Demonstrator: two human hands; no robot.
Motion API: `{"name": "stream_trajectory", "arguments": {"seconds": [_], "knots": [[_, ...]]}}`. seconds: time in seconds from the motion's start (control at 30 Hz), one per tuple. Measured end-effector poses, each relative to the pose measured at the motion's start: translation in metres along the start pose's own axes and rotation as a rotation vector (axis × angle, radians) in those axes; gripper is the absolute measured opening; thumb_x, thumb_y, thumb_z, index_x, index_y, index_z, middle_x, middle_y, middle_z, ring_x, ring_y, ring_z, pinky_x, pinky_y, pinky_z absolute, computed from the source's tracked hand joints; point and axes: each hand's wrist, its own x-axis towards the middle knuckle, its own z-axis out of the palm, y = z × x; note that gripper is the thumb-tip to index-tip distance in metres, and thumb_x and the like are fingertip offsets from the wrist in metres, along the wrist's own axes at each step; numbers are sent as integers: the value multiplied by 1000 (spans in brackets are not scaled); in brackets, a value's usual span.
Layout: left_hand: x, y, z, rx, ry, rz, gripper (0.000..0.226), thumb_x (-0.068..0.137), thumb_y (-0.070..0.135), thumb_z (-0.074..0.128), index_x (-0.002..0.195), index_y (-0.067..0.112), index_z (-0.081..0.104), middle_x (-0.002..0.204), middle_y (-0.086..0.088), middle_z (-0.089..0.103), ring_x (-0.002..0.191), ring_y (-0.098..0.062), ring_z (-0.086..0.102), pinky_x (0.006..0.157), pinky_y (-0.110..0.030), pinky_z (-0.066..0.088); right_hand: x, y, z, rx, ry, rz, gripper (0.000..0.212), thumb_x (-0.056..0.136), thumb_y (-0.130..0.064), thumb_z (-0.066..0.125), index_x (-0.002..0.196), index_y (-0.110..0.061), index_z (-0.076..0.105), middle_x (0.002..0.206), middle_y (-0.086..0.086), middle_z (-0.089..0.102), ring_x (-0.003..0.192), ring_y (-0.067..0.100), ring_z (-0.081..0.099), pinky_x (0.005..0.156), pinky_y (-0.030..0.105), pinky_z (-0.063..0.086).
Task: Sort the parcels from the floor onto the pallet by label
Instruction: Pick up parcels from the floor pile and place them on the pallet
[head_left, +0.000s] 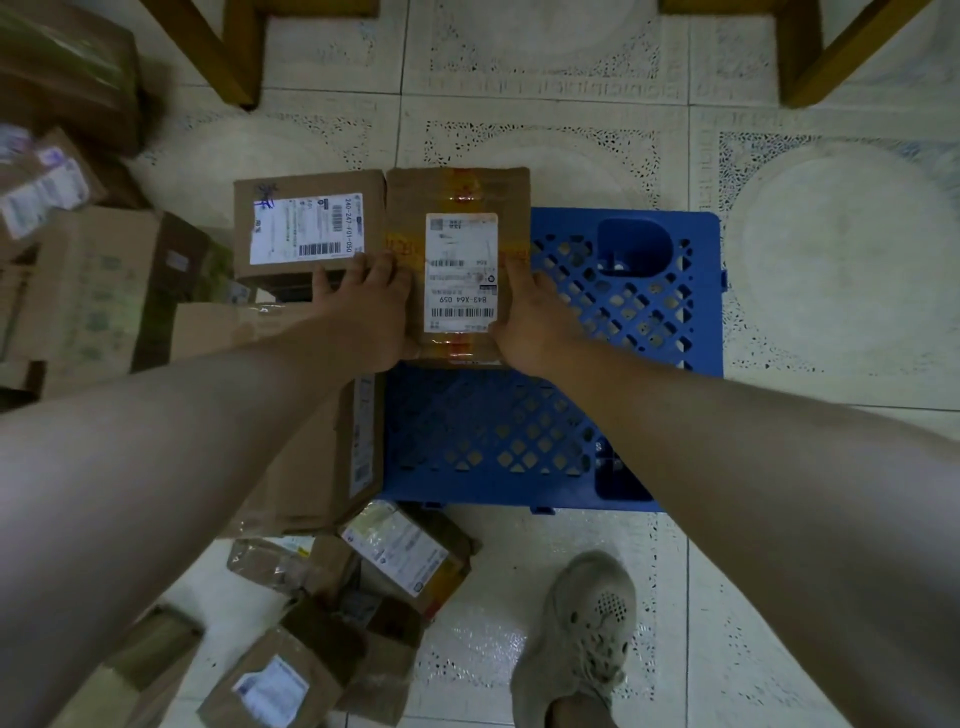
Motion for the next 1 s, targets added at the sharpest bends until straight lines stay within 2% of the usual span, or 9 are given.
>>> {"name": "stream_trajectory", "arguments": {"seconds": [0.1, 0.27, 0.4, 0.47, 0.53, 0.63, 0.7, 0.87, 1.0], "knots": [[-1, -1, -1, -43, -9, 1, 96, 83, 57, 58, 151, 22, 0, 159, -4, -8, 145, -30, -5, 112, -60, 1, -1, -1, 0, 6, -18, 17, 78, 95, -21, 54, 153, -30, 2, 142, 17, 32, 119, 31, 45, 86, 27, 33], [-18, -26, -12, -129, 62, -30, 91, 84, 62, 52, 151, 27, 2, 159, -5, -5, 145, -30, -5, 111, -60, 4, -19, -18, -12, 22, -27, 55, 78, 93, -18, 55, 153, -27, 5, 150, 16, 25, 137, 33, 26, 109, 38, 30], [-52, -64, -32, -208, 53, -144, 92, 82, 67, 51, 151, 31, 1, 159, -1, -7, 145, -27, -6, 113, -57, 5, -48, -51, -28, -25, -51, 106, 73, 94, -25, 54, 153, -24, 11, 154, 13, 20, 140, 28, 23, 113, 35, 27], [-76, -85, -41, -245, 66, -172, 91, 83, 62, 54, 151, 30, 3, 160, -1, -5, 145, -26, -4, 114, -54, 6, -66, -74, -32, -57, -59, 124, 71, 94, -26, 53, 152, -23, 14, 155, 10, 20, 140, 26, 23, 112, 33, 25], [-102, -103, -50, -275, 97, -194, 87, 84, 55, 56, 151, 29, 7, 160, -1, -2, 145, -25, -3, 115, -54, 8, -88, -101, -35, -92, -48, 140, 68, 93, -28, 54, 151, -23, 19, 154, 8, 23, 136, 26, 29, 108, 32, 30], [-146, -127, -60, -282, 128, -186, 79, 84, 54, 56, 149, 28, 19, 159, -3, 5, 145, -27, 3, 115, -54, 13, -123, -141, -31, -150, 6, 164, 62, 92, -32, 53, 148, -24, 27, 149, 12, 29, 131, 30, 36, 103, 34, 37], [-178, -141, -59, -324, 141, -183, 79, 84, 53, 58, 149, 30, 20, 159, -4, 9, 144, -30, 9, 114, -53, 17, -149, -167, -23, -171, 41, 208, 67, 93, -36, 53, 151, -22, 22, 153, 13, 23, 134, 33, 33, 102, 36, 37], [-245, -180, -48, -286, 94, -177, 83, 84, 55, 58, 150, 29, 16, 159, -4, 7, 145, -27, 5, 115, -53, 14, -204, -217, 6, -187, 35, 264, 70, 96, -40, 51, 153, -21, 15, 157, 11, 15, 133, 34, 36, 91, 36, 45], [-288, -203, -33, -314, 19, -198, 84, 84, 60, 53, 151, 27, 14, 159, -4, 5, 145, -28, 4, 115, -52, 15, -230, -239, 33, -208, 9, 279, 71, 95, -43, 52, 152, -21, 16, 158, 9, 16, 138, 32, 32, 106, 40, 36]]}}
